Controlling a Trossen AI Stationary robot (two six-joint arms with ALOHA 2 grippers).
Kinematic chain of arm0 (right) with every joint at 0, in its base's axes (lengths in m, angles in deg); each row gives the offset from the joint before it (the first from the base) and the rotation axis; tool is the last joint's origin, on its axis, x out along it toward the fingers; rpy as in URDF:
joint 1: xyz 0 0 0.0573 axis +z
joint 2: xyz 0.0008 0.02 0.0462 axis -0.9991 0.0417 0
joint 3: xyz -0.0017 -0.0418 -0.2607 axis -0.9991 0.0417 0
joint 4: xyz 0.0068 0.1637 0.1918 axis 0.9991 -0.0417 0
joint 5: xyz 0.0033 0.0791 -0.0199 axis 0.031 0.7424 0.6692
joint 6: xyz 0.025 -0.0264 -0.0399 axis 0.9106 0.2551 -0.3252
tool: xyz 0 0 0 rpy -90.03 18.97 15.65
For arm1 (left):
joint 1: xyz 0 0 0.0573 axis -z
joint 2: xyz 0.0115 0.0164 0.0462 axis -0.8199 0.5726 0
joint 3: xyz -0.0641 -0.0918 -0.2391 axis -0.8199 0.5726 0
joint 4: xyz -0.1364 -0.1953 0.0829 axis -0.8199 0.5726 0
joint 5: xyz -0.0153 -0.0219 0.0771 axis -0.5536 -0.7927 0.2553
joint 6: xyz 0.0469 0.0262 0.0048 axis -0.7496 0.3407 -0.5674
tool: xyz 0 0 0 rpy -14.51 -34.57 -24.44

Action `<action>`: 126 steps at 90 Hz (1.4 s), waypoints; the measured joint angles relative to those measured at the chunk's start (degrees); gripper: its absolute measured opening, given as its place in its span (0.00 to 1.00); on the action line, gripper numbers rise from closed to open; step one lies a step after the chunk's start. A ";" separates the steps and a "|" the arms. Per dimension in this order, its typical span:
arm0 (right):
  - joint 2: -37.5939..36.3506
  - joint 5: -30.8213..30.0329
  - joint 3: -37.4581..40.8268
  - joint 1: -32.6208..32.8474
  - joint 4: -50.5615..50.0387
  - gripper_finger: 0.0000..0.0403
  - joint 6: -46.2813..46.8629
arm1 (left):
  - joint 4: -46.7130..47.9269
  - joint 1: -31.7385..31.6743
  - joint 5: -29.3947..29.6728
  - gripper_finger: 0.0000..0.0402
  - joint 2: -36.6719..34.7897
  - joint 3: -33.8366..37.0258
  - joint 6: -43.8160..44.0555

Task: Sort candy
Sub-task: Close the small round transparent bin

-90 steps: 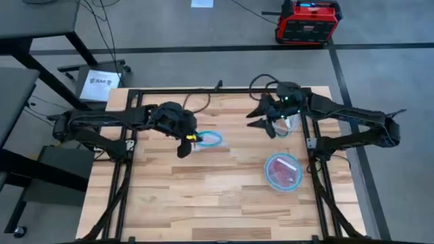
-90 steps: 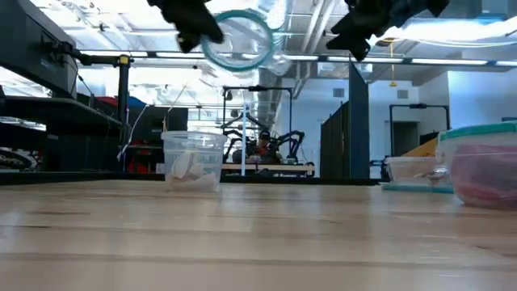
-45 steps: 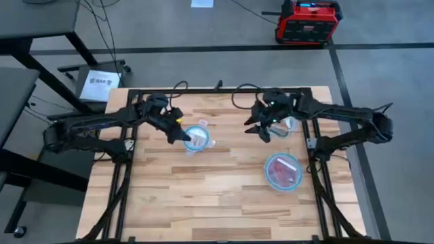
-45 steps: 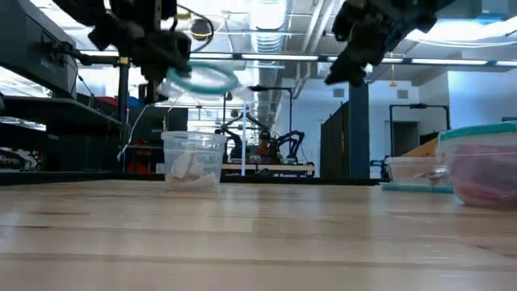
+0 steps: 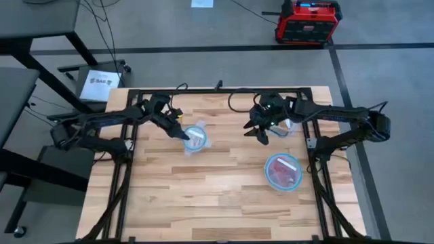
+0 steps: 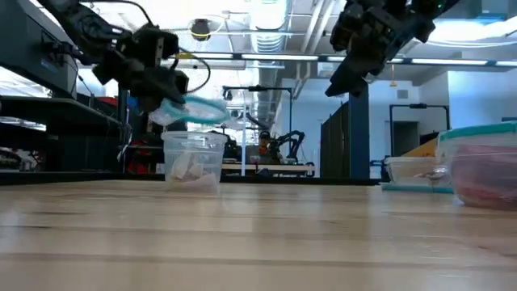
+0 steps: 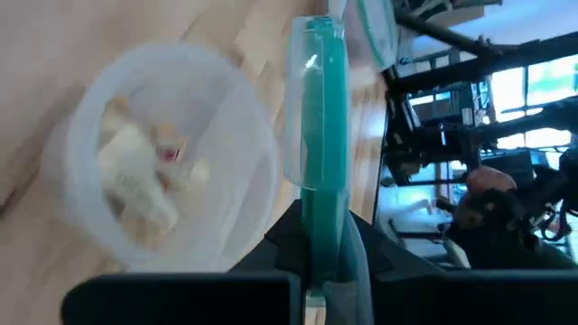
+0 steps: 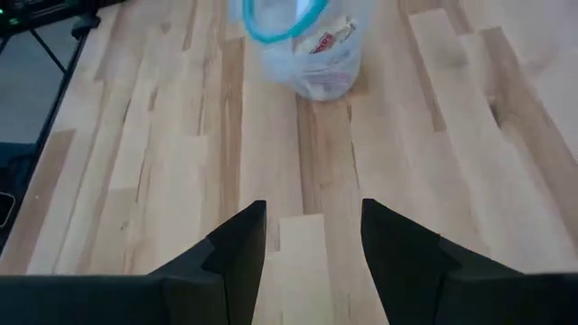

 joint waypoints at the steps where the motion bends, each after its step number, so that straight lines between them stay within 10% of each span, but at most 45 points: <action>1: 0.00 0.01 0.00 0.08 0.03 0.41 0.00 | 0.02 -0.05 -0.03 0.02 0.09 0.06 -0.10; 87: -0.04 0.00 0.00 3.69 0.11 0.41 2.16 | 7.03 -5.05 1.32 0.13 0.47 0.08 -11.59; 126: 0.04 0.00 0.00 4.35 1.22 0.41 3.48 | 6.93 -5.84 5.98 0.34 0.47 -0.40 -9.87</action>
